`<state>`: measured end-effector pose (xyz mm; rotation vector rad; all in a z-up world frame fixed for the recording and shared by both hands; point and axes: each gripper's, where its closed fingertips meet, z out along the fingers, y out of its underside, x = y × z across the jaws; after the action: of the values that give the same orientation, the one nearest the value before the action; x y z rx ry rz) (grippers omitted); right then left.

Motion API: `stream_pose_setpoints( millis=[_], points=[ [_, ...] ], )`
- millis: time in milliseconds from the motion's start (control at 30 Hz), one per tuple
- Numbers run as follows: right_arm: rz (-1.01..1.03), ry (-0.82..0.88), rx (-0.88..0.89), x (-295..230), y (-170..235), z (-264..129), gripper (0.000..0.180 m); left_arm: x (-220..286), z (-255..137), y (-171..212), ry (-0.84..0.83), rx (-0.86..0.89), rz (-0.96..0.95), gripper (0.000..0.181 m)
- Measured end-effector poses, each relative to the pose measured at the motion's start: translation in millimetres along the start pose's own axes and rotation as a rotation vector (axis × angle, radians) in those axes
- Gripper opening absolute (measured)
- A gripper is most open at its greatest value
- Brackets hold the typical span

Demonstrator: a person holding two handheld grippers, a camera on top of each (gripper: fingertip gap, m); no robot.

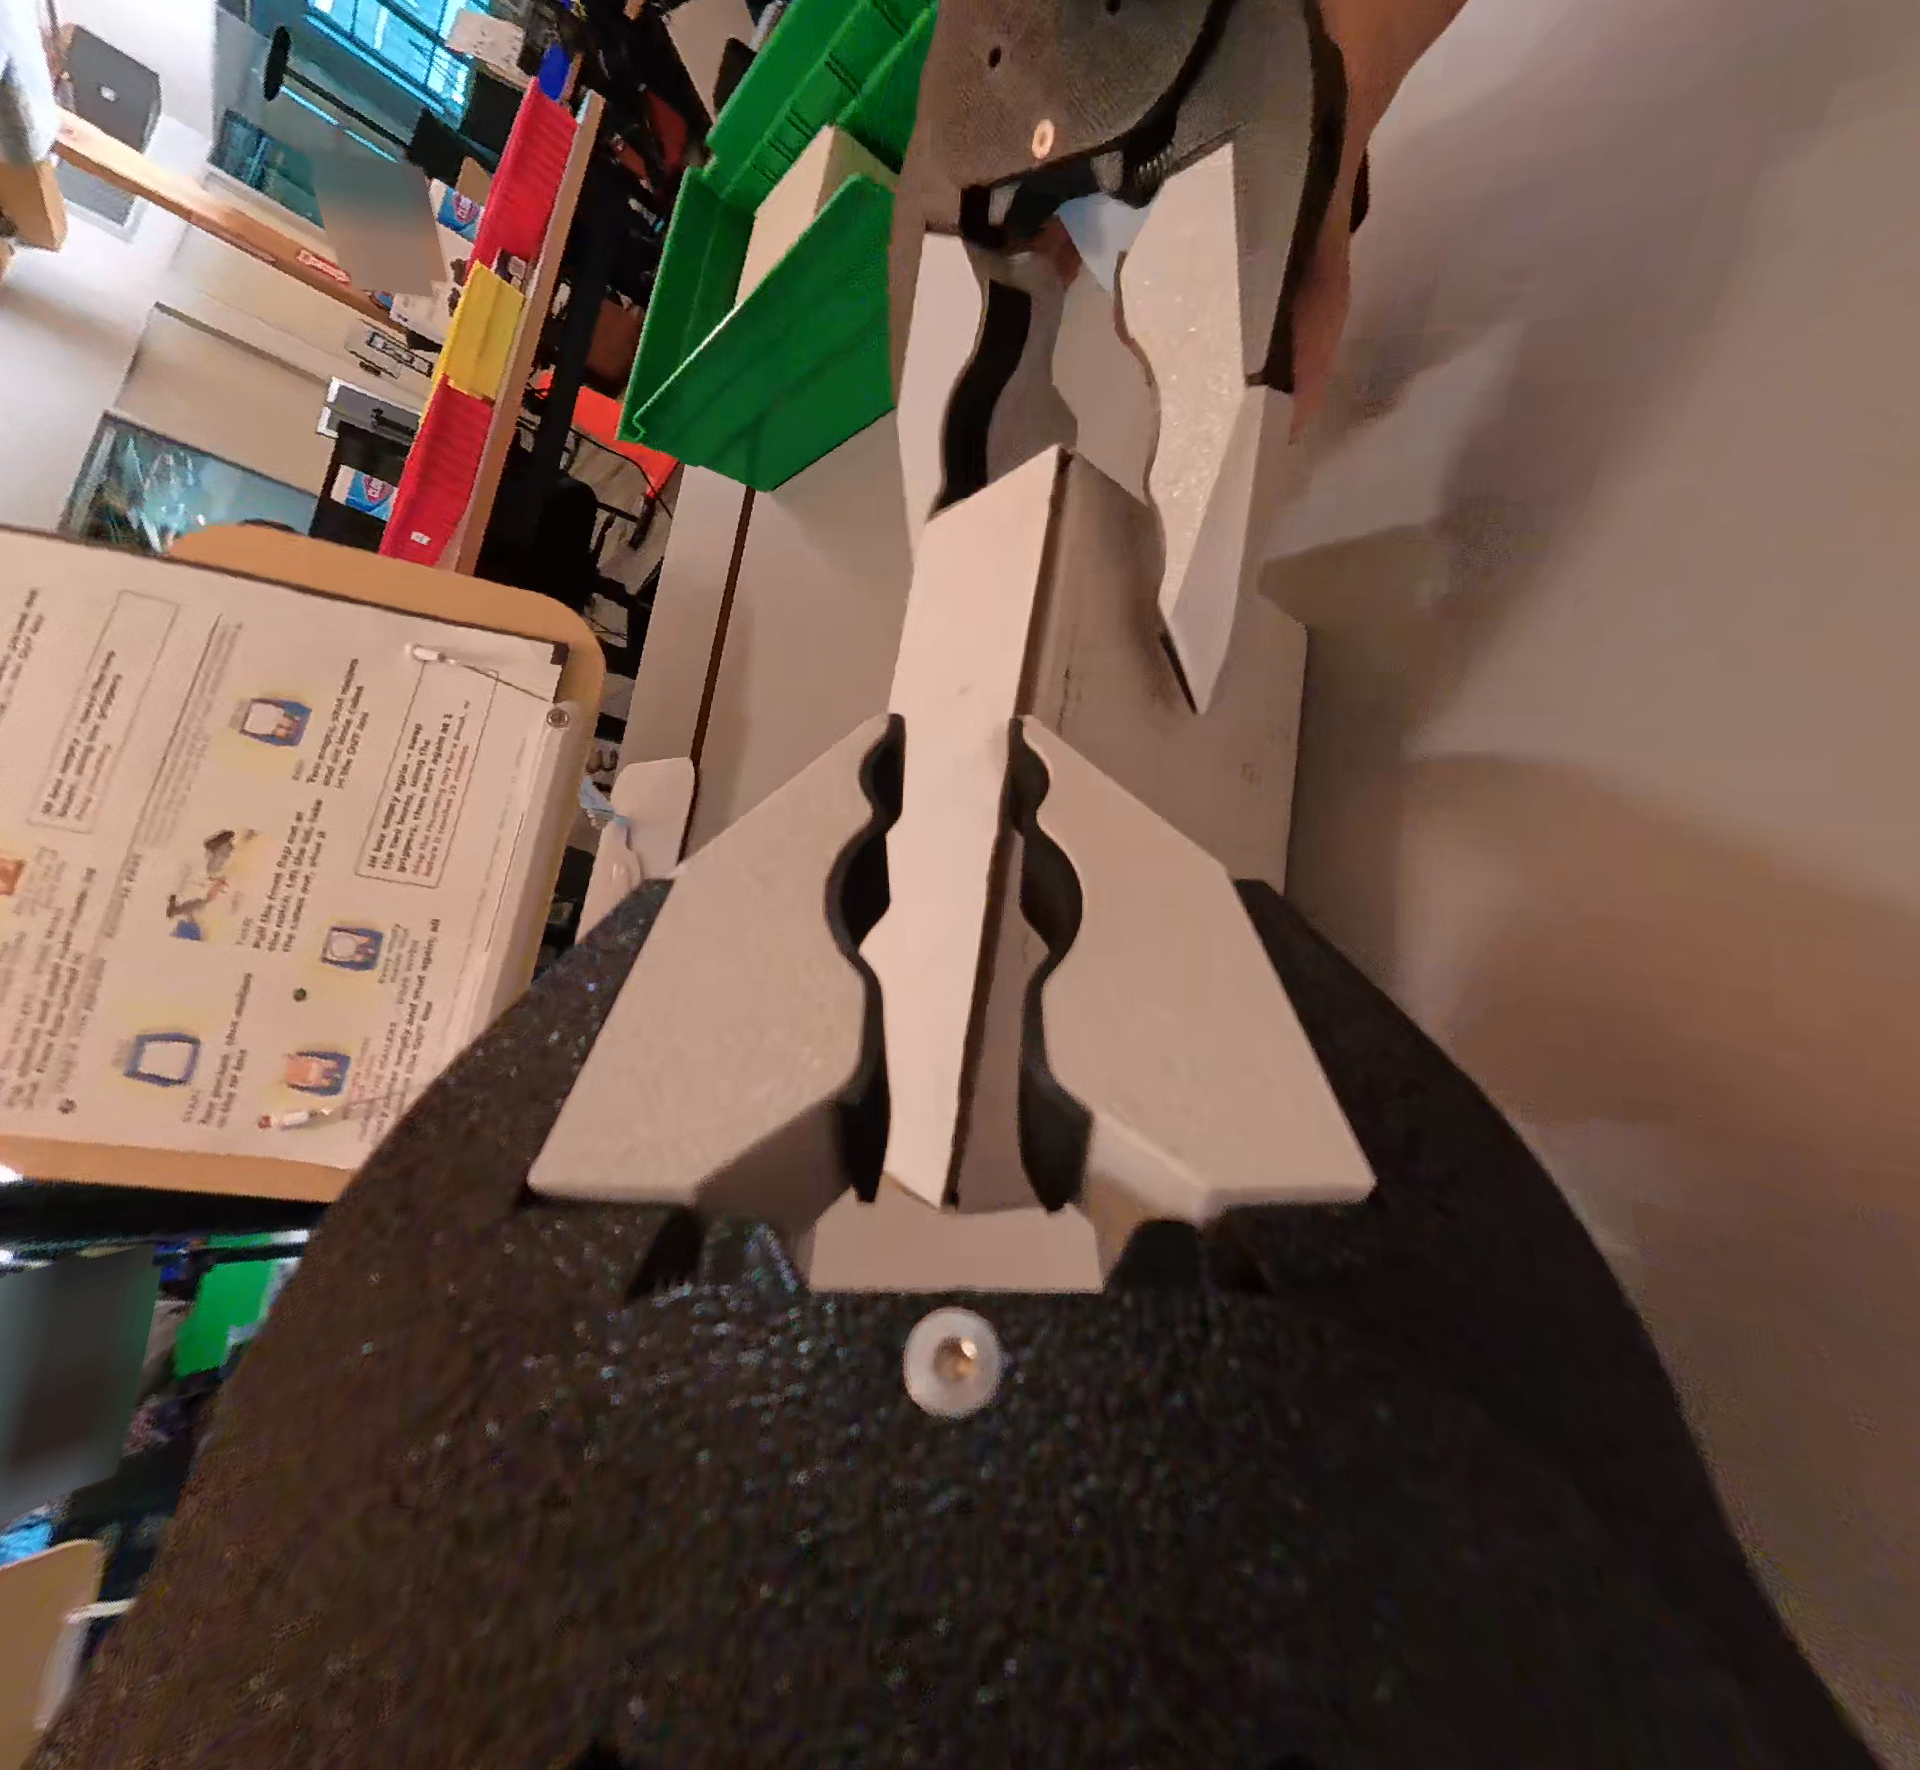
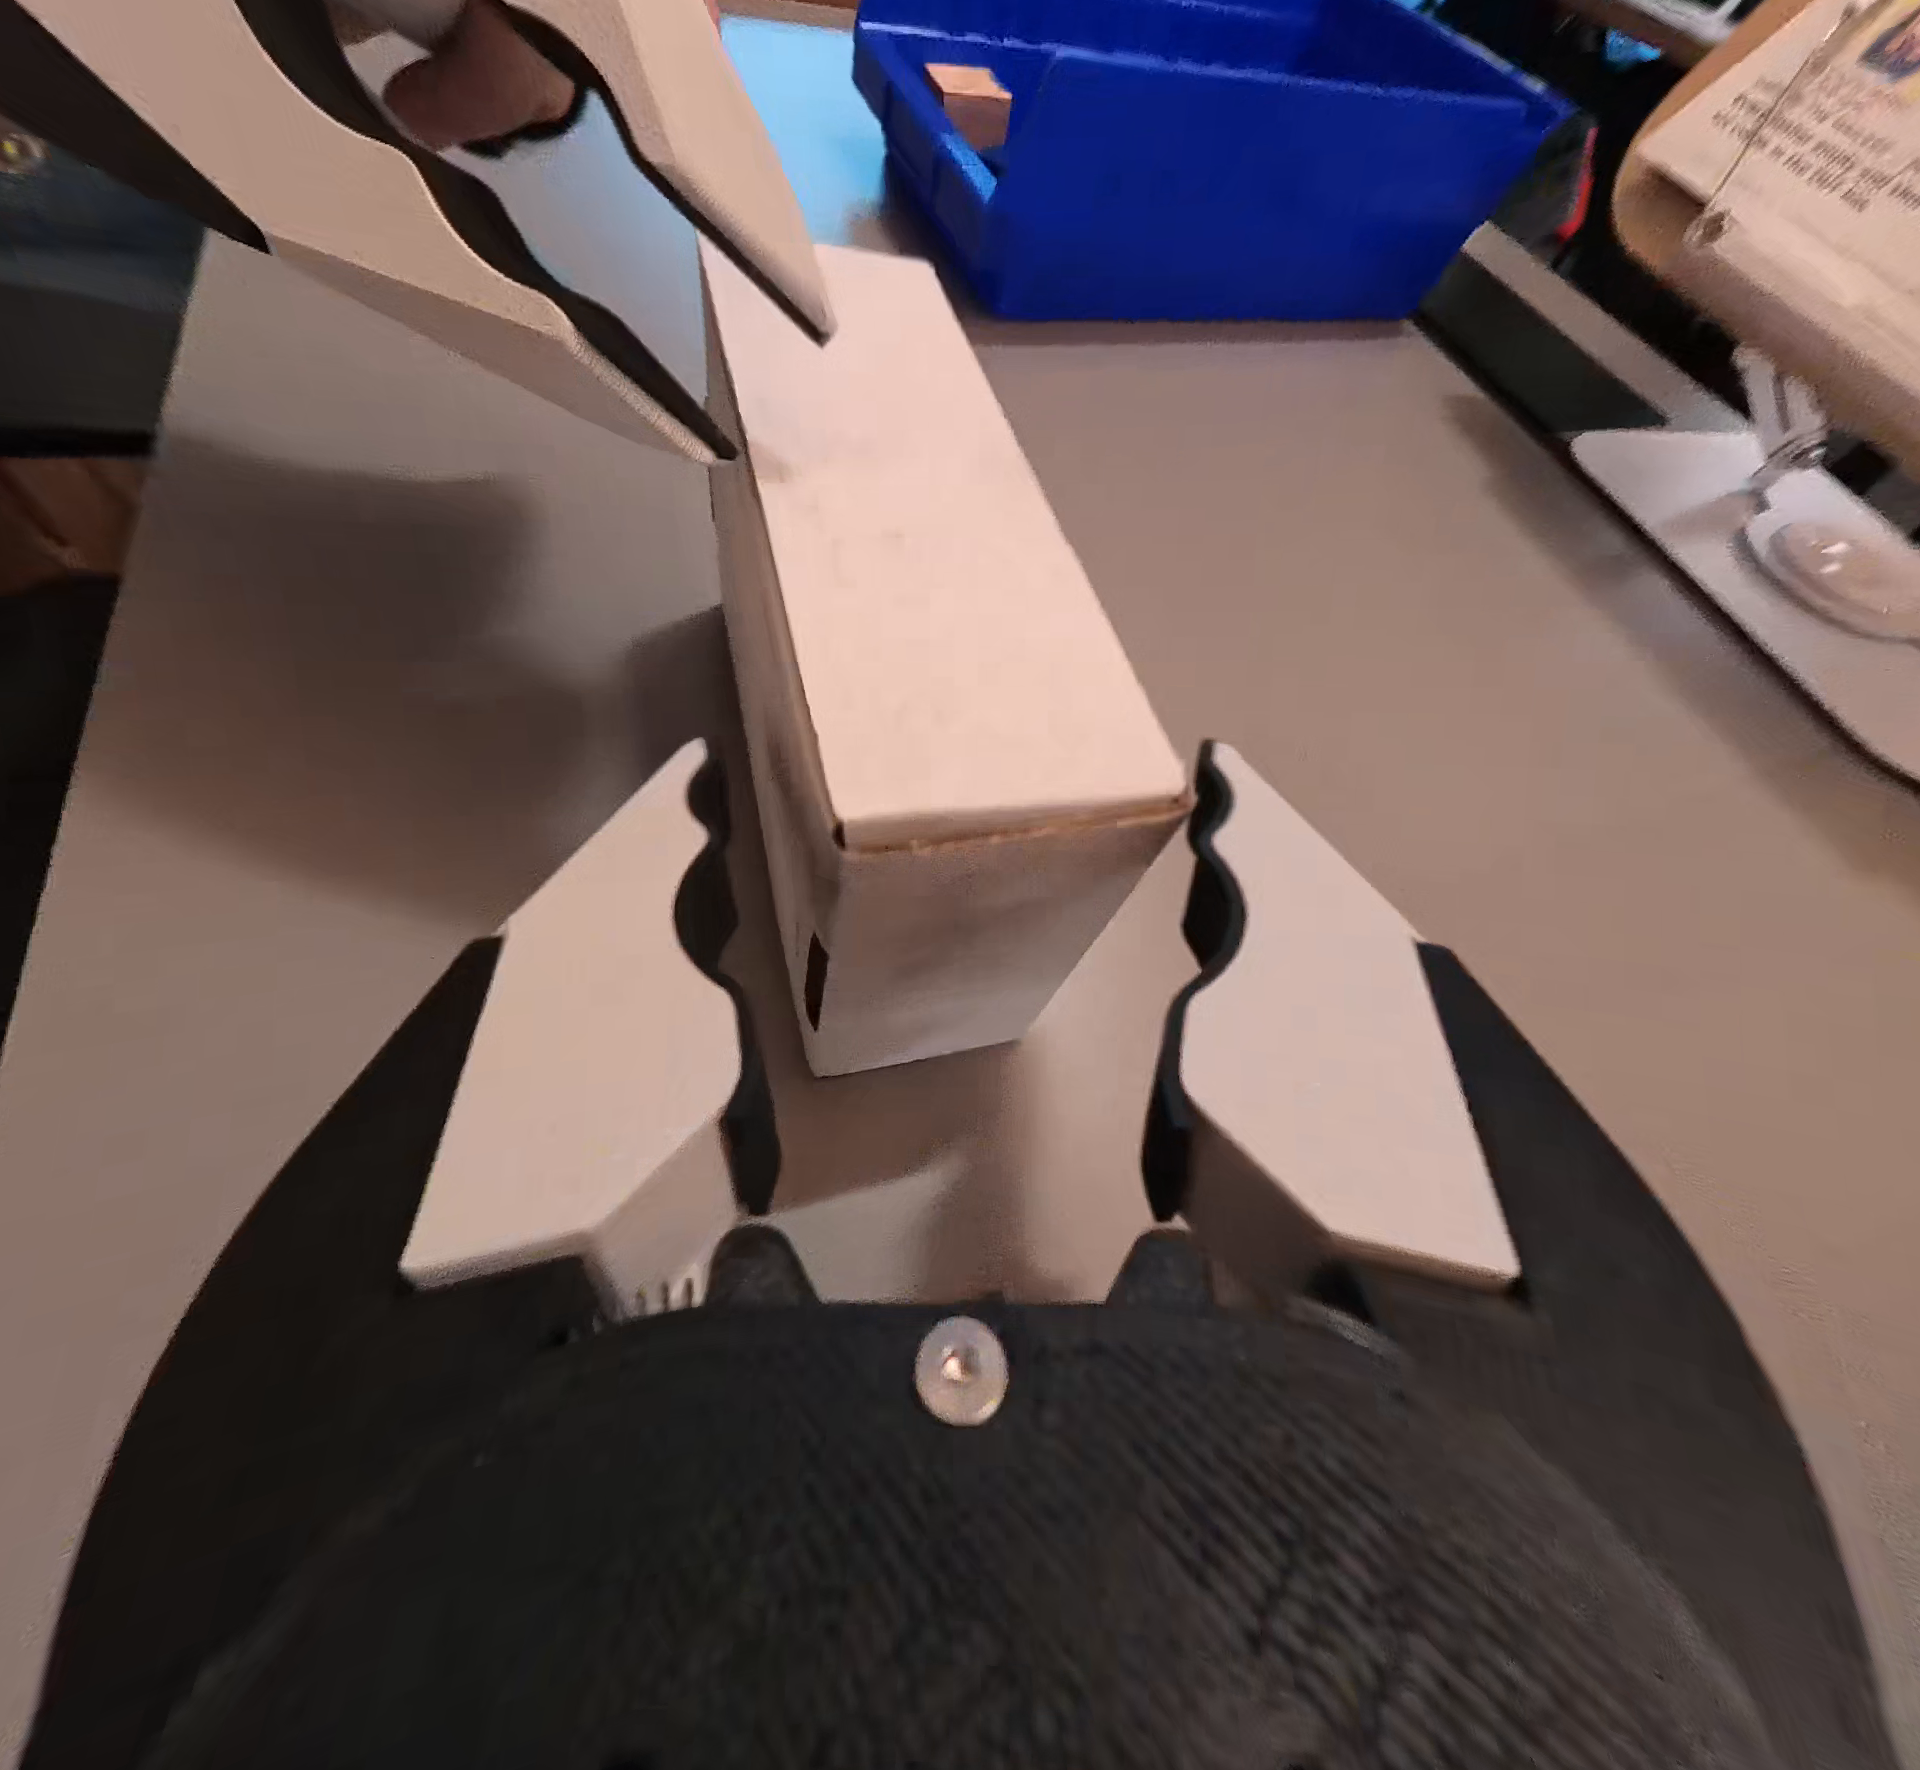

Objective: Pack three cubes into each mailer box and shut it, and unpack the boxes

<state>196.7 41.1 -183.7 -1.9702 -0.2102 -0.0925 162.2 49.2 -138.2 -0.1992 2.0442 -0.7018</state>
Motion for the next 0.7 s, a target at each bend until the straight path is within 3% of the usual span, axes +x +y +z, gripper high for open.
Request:
stream_pose_setpoints(
  millis=[100,433,567,700],
  points=[
    [0.000,-0.020,0.005,-3.9,9.5,6.0,0.072,7.6,9.1,-3.3,0.031,-0.029,0.062,0.016],
    [-0.010,-0.035,0.061,-7.1,6.8,7.6,0.069,12.0,16.1,-8.1,0.026,-0.116,0.227,0.003],
    [-0.003,-0.047,0.043,-8.8,7.0,9.1,0.068,10.3,15.8,-8.0,-0.063,-0.150,0.387,0.000],
    [-0.019,-0.054,0.034,-11.4,6.4,9.9,0.067,-11.8,9.8,-16.7,-0.207,-0.138,0.359,0.000]
  ],
)
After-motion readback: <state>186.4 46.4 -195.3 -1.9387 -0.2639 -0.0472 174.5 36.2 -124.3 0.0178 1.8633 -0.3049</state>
